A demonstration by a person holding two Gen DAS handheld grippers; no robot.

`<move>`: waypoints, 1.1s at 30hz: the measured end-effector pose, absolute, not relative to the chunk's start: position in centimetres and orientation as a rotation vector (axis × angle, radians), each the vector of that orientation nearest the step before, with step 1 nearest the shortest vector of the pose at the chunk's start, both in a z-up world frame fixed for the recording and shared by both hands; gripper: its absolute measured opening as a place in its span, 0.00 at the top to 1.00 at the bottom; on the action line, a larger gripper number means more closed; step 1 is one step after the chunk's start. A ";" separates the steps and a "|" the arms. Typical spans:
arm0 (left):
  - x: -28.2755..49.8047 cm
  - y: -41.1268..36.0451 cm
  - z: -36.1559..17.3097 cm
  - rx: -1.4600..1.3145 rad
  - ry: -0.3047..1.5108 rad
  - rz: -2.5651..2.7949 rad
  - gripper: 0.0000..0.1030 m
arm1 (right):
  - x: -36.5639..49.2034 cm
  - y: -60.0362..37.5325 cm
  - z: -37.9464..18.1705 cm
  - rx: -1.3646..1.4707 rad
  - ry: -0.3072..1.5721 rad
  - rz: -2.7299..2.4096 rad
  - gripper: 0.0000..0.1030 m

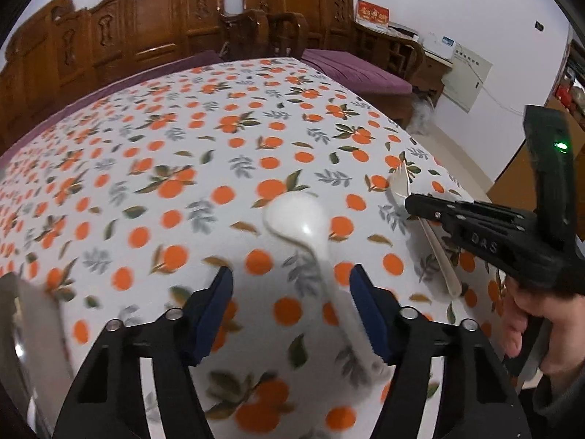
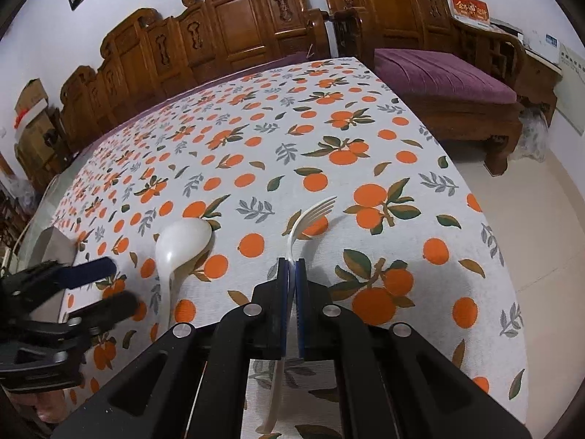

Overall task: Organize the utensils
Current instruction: 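Grasp a white plastic spoon with the left tool while the right tool holds the fork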

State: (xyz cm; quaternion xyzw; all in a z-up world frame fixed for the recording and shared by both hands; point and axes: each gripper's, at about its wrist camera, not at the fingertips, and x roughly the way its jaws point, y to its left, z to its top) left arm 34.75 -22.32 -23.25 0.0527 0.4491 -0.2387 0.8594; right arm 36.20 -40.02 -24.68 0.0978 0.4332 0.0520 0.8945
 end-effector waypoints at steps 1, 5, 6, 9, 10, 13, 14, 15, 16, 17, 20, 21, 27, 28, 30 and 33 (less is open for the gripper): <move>35.1 -22.6 -23.5 0.104 0.949 -0.507 0.46 | 36.2 -40.0 -24.7 0.204 0.898 0.110 0.95; 36.0 -23.9 -24.3 0.090 0.982 -0.531 0.62 | 36.2 -39.9 -24.5 0.211 0.890 0.118 0.95; 36.2 -24.2 -24.5 0.087 0.989 -0.532 0.64 | 36.2 -39.9 -24.4 0.216 0.887 0.120 0.95; 36.5 -24.6 -24.9 0.089 1.002 -0.530 0.69 | 36.2 -39.8 -24.3 0.221 0.886 0.123 0.95; 36.6 -24.7 -25.1 0.090 1.006 -0.524 0.69 | 36.2 -39.7 -24.3 0.223 0.886 0.125 0.95; 36.9 -24.9 -25.7 0.093 1.011 -0.520 0.80 | 36.2 -39.5 -24.2 0.225 0.885 0.135 0.95; 36.9 -25.1 -25.7 0.108 1.001 -0.518 0.82 | 36.2 -39.4 -24.2 0.226 0.884 0.139 0.95; 36.9 -25.2 -25.7 0.121 0.998 -0.515 0.86 | 36.2 -39.3 -24.2 0.226 0.884 0.143 0.95; 37.0 -25.1 -25.7 0.114 1.002 -0.520 0.91 | 36.2 -39.1 -24.1 0.224 0.883 0.147 0.95; 37.1 -25.0 -25.7 0.100 1.010 -0.533 0.92 | 36.2 -38.9 -24.1 0.221 0.884 0.151 0.95; 36.9 -24.6 -25.5 0.095 1.009 -0.536 0.96 | 36.2 -38.0 -23.9 0.204 0.883 0.169 0.95; 36.7 -24.5 -25.3 0.096 1.005 -0.538 0.97 | 36.2 -37.8 -23.8 0.201 0.881 0.174 0.95; 35.6 -22.9 -23.4 0.110 0.981 -0.524 0.97 | 36.2 -35.7 -23.3 0.172 0.876 0.211 0.95; 35.4 -22.5 -23.1 0.110 0.975 -0.519 0.97 | 36.1 -35.3 -23.3 0.167 0.874 0.217 0.95; 35.2 -22.1 -22.6 0.113 0.968 -0.513 0.97 | 36.0 -34.6 -23.0 0.158 0.869 0.230 0.95; 34.7 -21.1 -21.6 0.125 0.950 -0.498 0.97 | 35.9 -33.7 -22.7 0.145 0.866 0.250 0.95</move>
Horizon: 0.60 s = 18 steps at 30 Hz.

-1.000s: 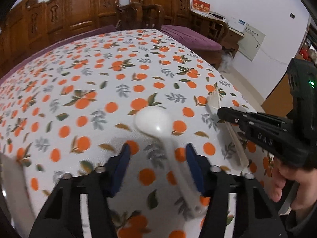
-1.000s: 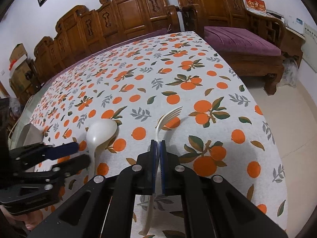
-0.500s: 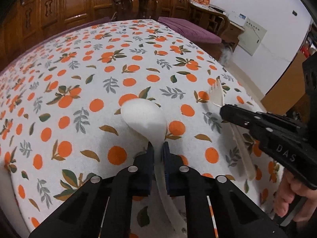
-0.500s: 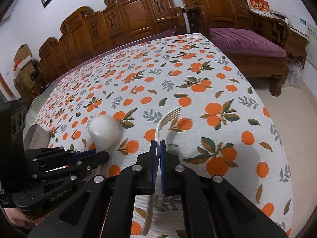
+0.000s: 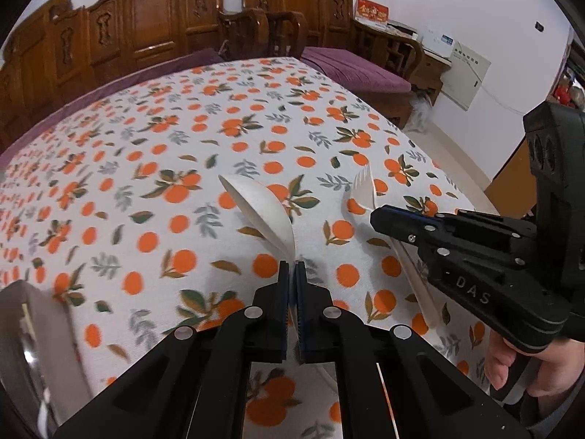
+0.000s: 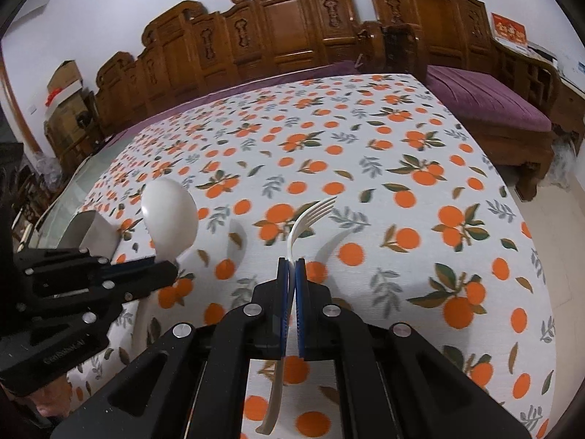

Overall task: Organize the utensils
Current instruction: 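Grasp a white plastic spoon with the left tool while the right tool holds the fork, then carry the white spoon into the tray and open the left tool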

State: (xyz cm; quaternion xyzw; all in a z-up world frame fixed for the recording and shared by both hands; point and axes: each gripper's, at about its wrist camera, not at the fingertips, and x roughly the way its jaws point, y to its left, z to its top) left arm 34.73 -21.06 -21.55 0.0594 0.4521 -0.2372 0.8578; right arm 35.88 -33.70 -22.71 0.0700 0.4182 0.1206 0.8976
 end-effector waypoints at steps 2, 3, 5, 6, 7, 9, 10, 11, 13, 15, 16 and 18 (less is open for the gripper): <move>34.5 -20.5 -21.1 0.133 0.940 -0.490 0.97 | 35.8 -33.0 -22.5 0.138 0.863 0.264 0.95; 34.2 -20.1 -20.7 0.138 0.932 -0.484 0.97 | 35.7 -32.6 -22.5 0.135 0.863 0.271 0.95; 33.9 -19.3 -20.2 0.141 0.920 -0.476 0.97 | 35.7 -31.9 -22.4 0.124 0.863 0.280 0.95; 33.8 -18.8 -19.9 0.139 0.915 -0.471 0.97 | 35.7 -31.4 -22.3 0.114 0.862 0.285 0.95; 33.7 -18.4 -19.7 0.137 0.912 -0.468 0.97 | 35.6 -30.9 -22.2 0.107 0.859 0.291 0.95; 33.4 -17.4 -19.2 0.134 0.905 -0.459 0.97 | 35.4 -29.9 -22.0 0.090 0.856 0.304 0.95; 33.3 -17.1 -19.0 0.134 0.902 -0.456 0.97 | 35.4 -29.4 -21.9 0.081 0.857 0.310 0.95; 33.2 -16.7 -18.9 0.135 0.899 -0.452 0.97 | 35.3 -29.0 -21.9 0.074 0.856 0.315 0.95; 32.9 -15.8 -18.5 0.135 0.892 -0.442 0.97 | 35.1 -28.0 -21.7 0.058 0.853 0.332 0.95; 32.7 -15.0 -18.2 0.133 0.888 -0.434 0.97 | 34.7 -27.0 -21.3 0.048 0.846 0.352 0.95; 32.6 -14.6 -18.1 0.130 0.885 -0.431 0.97 | 34.6 -26.5 -21.2 0.043 0.842 0.363 0.95; 32.3 -13.7 -17.8 0.123 0.880 -0.429 0.97 | 34.2 -25.7 -20.8 0.034 0.835 0.380 0.95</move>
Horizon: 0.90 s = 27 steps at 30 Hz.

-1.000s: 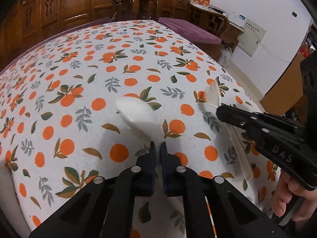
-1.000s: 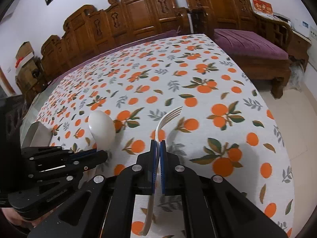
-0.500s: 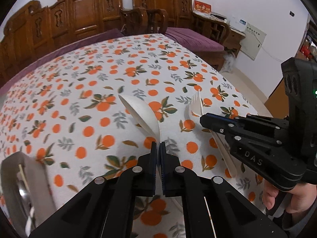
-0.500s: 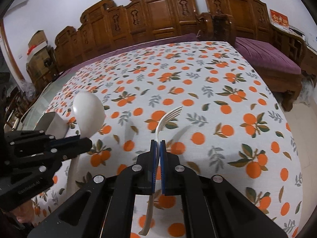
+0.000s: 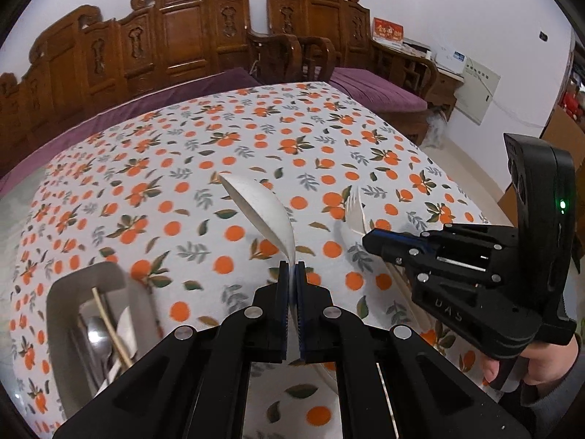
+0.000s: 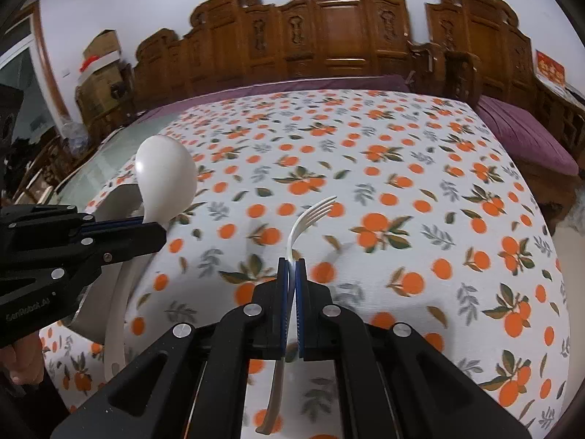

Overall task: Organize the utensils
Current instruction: 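Carry the white spoon into the tray and open the left tool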

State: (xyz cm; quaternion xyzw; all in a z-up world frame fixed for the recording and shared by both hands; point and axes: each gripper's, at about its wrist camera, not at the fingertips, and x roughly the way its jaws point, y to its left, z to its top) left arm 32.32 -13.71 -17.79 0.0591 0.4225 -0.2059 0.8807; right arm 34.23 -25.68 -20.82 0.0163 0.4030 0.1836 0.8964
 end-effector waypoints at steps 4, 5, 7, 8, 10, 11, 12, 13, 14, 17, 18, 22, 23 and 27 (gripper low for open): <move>31.4 -12.2 -17.2 0.116 0.871 -0.426 0.97 | 33.5 -24.3 -20.2 0.027 0.823 0.417 0.95; 31.2 -11.9 -17.1 0.116 0.869 -0.425 0.97 | 33.4 -24.0 -20.0 0.025 0.821 0.424 0.95; 30.7 -11.0 -16.7 0.116 0.866 -0.422 0.97 | 33.0 -23.4 -19.7 0.022 0.813 0.441 0.95; 30.5 -10.7 -16.5 0.116 0.865 -0.420 0.97 | 32.7 -23.1 -19.5 0.021 0.809 0.449 0.95; 30.1 -9.8 -16.1 0.114 0.861 -0.413 0.97 | 32.4 -22.6 -19.1 0.022 0.802 0.464 0.95; 29.9 -9.2 -15.8 0.112 0.858 -0.409 0.97 | 32.2 -22.4 -19.0 0.020 0.799 0.470 0.95; 29.7 -8.8 -15.5 0.110 0.855 -0.405 0.97 | 32.0 -22.2 -18.9 0.016 0.796 0.477 0.95; 29.5 -8.4 -15.2 0.106 0.853 -0.403 0.97 | 31.8 -22.0 -18.8 0.012 0.794 0.483 0.95; 29.4 -7.9 -15.0 0.101 0.850 -0.401 0.97 | 31.6 -21.7 -18.7 0.008 0.793 0.489 0.95; 28.7 -6.4 -14.2 0.091 0.843 -0.390 0.97 | 31.0 -21.0 -18.4 -0.002 0.786 0.510 0.95; 28.6 -6.0 -14.0 0.090 0.841 -0.387 0.97 | 30.8 -20.8 -18.3 -0.003 0.783 0.516 0.95; 28.2 -4.0 -13.6 0.085 0.839 -0.359 0.97 | 30.4 -19.9 -18.0 -0.013 0.776 0.536 0.95; 28.2 -3.5 -13.7 0.084 0.841 -0.350 0.97 | 30.3 -19.6 -18.0 -0.019 0.775 0.543 0.95; 28.4 -1.7 -14.4 0.081 0.859 -0.313 0.97 | 29.9 -18.8 -18.1 -0.043 0.777 0.555 0.95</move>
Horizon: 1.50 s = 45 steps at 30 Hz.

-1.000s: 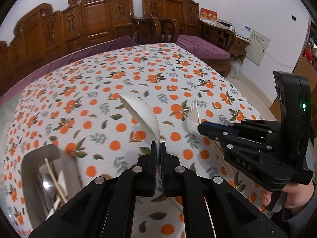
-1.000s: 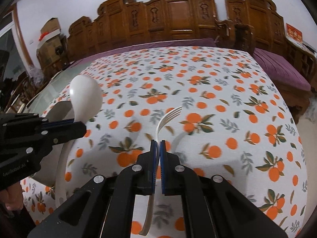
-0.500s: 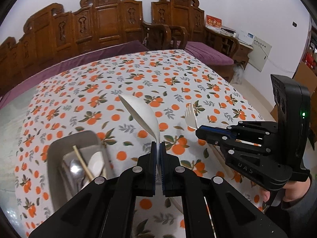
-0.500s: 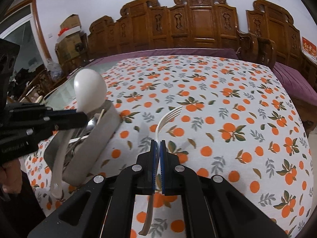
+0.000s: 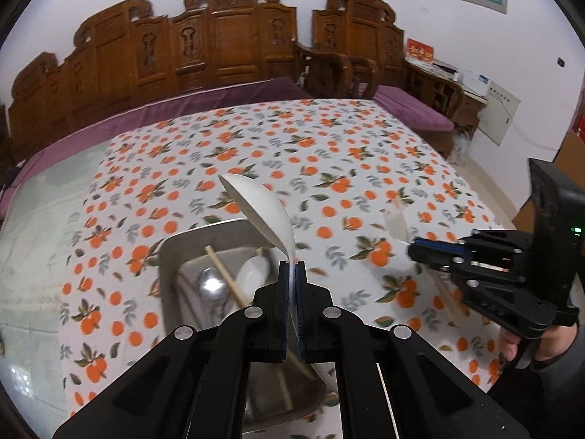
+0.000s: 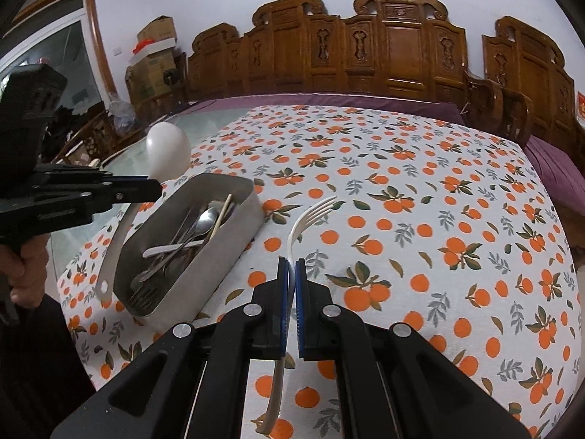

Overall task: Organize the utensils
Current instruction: 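Carry the white spoon into the tray and open the left tool, then lower the white plastic fork into the tray and open the right tool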

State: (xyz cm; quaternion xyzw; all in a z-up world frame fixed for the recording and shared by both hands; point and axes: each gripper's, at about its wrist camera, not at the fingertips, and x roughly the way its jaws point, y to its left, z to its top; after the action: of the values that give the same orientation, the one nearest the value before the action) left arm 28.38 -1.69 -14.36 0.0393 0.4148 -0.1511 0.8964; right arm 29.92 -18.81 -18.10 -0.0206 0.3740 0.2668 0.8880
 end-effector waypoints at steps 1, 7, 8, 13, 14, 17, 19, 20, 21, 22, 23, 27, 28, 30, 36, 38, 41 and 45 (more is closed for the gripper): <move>28.5 -1.2 -14.7 0.085 0.865 -0.300 0.97 | 29.9 -18.7 -18.1 -0.047 0.778 0.556 0.95; 29.7 1.1 -17.0 0.098 0.921 -0.244 0.97 | 29.9 -18.5 -18.3 -0.052 0.780 0.556 0.95; 29.9 1.4 -17.4 0.102 0.926 -0.238 0.97 | 29.9 -18.5 -18.3 -0.053 0.782 0.557 0.95; 30.9 1.9 -20.0 0.110 0.970 -0.219 0.97 | 30.1 -18.4 -18.7 -0.064 0.793 0.552 0.95; 31.0 2.0 -20.3 0.112 0.975 -0.218 0.97 | 30.0 -18.3 -18.8 -0.065 0.795 0.552 0.95; 31.3 1.8 -21.4 0.114 0.993 -0.220 0.97 | 30.0 -18.3 -19.0 -0.068 0.798 0.554 0.95; 31.4 1.8 -21.7 0.108 0.996 -0.225 0.97 | 30.0 -18.2 -19.0 -0.069 0.798 0.555 0.95; 31.5 1.8 -21.8 0.103 0.999 -0.229 0.97 | 30.0 -18.1 -19.0 -0.071 0.799 0.556 0.95; 31.4 1.9 -21.9 0.095 0.999 -0.231 0.97 | 30.0 -18.0 -19.0 -0.072 0.799 0.557 0.95; 31.4 2.0 -21.9 0.090 0.996 -0.231 0.96 | 30.0 -18.0 -19.0 -0.073 0.799 0.558 0.95; 31.3 2.2 -21.9 0.082 0.990 -0.230 0.95 | 30.0 -17.9 -19.0 -0.073 0.799 0.559 0.95; 30.9 3.1 -21.3 0.039 0.966 -0.206 0.85 | 29.9 -17.7 -18.8 -0.071 0.793 0.565 0.95; 30.8 3.3 -21.1 0.028 0.961 -0.202 0.81 | 29.8 -17.6 -18.7 -0.070 0.790 0.569 0.95; 30.4 3.8 -20.5 0.012 0.944 -0.193 0.80 | 29.5 -17.4 -18.3 -0.068 0.782 0.578 0.95; 29.0 5.0 -18.7 0.019 0.882 -0.128 0.69 | 28.5 -15.8 -17.4 -0.073 0.764 0.618 0.95; 28.6 5.6 -18.3 0.008 0.871 -0.110 0.63 | 28.3 -15.1 -17.3 -0.073 0.762 0.631 0.95; 28.1 6.4 -17.9 -0.014 0.857 -0.091 0.50 | 28.0 -13.9 -17.0 -0.077 0.761 0.651 0.95; 27.7 7.1 -17.5 -0.033 0.839 -0.079 0.28 | 28.1 -12.5 -16.7 -0.079 0.758 0.663 0.95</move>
State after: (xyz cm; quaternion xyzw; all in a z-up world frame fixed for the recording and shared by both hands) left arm 27.70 7.09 -17.53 -0.0160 0.4074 -0.0381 0.9123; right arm 28.07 -12.48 -16.68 -0.0380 0.3631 0.3175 0.8751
